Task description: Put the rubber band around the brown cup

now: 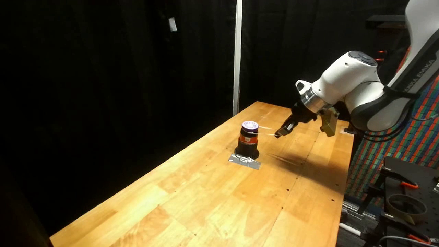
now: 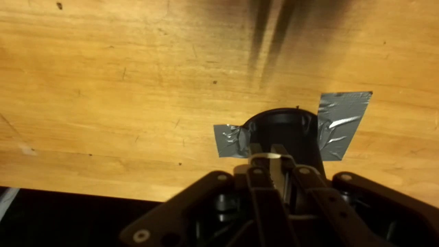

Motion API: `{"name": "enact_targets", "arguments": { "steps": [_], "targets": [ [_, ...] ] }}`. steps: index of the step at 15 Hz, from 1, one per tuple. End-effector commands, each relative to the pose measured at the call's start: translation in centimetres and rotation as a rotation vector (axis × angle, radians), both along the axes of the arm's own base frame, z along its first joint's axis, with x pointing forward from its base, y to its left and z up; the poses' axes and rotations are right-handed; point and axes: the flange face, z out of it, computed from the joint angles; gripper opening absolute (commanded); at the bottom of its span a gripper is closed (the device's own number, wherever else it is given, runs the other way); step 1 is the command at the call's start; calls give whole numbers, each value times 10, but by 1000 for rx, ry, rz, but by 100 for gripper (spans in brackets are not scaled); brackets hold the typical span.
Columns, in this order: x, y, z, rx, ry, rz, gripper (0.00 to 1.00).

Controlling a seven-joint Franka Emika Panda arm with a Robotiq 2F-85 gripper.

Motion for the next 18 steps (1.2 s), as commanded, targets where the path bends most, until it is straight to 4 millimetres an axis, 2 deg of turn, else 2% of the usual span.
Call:
{"name": "enact_targets", "arguments": {
  "steps": [1,5,8,16,17,18],
  "targets": [
    [-31,-6,-12,2,-101,-11,15],
    [-70,15,-35,42,-149,14,16],
    [-84,27,-44,54,-250,23,16],
    [-96,57,-52,14,-503,3,15],
    [-79,71,-37,12,-524,2,15],
    [-75,73,-34,4,-539,-6,16]
  ]
}}
